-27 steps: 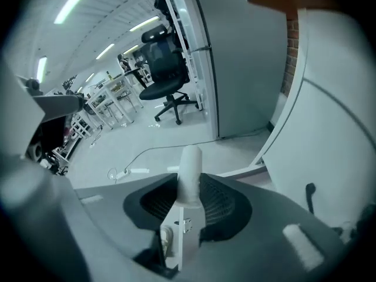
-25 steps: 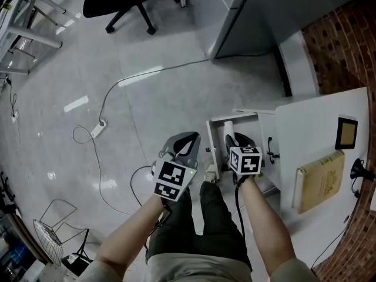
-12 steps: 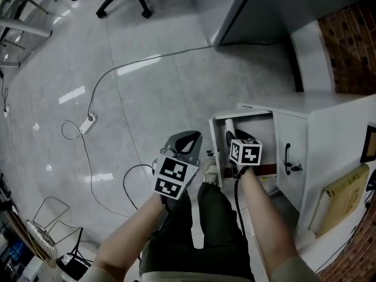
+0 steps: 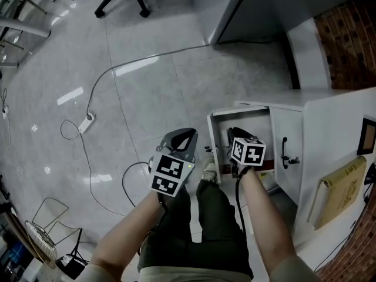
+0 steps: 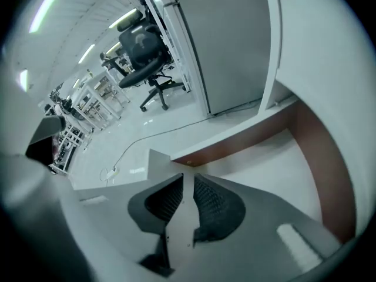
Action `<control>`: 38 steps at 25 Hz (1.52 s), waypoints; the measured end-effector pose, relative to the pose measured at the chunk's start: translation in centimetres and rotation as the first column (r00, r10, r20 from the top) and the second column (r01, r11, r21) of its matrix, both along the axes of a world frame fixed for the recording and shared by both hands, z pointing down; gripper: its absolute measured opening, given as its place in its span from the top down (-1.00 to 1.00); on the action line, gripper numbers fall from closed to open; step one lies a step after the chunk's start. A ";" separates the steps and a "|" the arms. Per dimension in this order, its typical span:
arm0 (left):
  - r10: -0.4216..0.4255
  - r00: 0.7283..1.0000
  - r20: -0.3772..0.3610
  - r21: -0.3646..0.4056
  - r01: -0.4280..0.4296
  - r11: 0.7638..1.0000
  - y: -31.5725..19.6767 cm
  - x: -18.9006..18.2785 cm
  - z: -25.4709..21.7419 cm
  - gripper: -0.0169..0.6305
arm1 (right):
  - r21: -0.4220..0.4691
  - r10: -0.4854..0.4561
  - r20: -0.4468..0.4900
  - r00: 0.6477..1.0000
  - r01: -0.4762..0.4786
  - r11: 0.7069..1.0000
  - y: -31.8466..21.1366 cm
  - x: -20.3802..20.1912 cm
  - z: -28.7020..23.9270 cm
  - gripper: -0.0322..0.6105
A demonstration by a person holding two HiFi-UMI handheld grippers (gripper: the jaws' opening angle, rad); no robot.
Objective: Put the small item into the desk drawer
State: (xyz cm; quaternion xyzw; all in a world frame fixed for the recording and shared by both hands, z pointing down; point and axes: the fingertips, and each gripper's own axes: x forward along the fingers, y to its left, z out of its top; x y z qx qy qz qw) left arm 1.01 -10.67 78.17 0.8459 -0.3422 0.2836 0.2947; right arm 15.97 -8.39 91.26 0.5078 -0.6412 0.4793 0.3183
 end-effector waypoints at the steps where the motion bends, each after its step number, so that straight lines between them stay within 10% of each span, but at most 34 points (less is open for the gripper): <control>1: 0.006 1.000 0.000 0.010 -0.006 1.000 -0.1 -0.1 -1.1 0.94 | 0.015 -0.002 0.007 1.000 0.002 1.000 -0.1 -0.2 -1.5 0.73; 11: 0.000 1.000 -0.028 0.110 0.003 0.994 0.0 -0.7 -15.4 0.94 | 0.217 -0.135 -0.001 0.991 0.132 0.967 0.2 -2.9 -21.1 0.83; 20: 0.000 0.999 -0.038 0.261 0.010 0.965 0.8 -2.7 -29.3 0.94 | 0.385 -0.072 0.140 0.988 0.012 0.923 0.1 -4.3 -38.1 0.89; 29: 0.040 0.999 -0.007 0.377 -0.035 0.925 3.3 -3.9 -39.3 0.94 | 0.592 -0.162 -0.013 0.987 0.138 0.794 1.6 -5.6 -54.5 0.89; 38: 0.023 1.000 0.021 0.508 -0.030 0.861 4.4 -5.7 -49.9 0.94 | 0.759 -0.231 0.068 0.971 0.099 0.643 3.3 -7.4 -69.9 0.89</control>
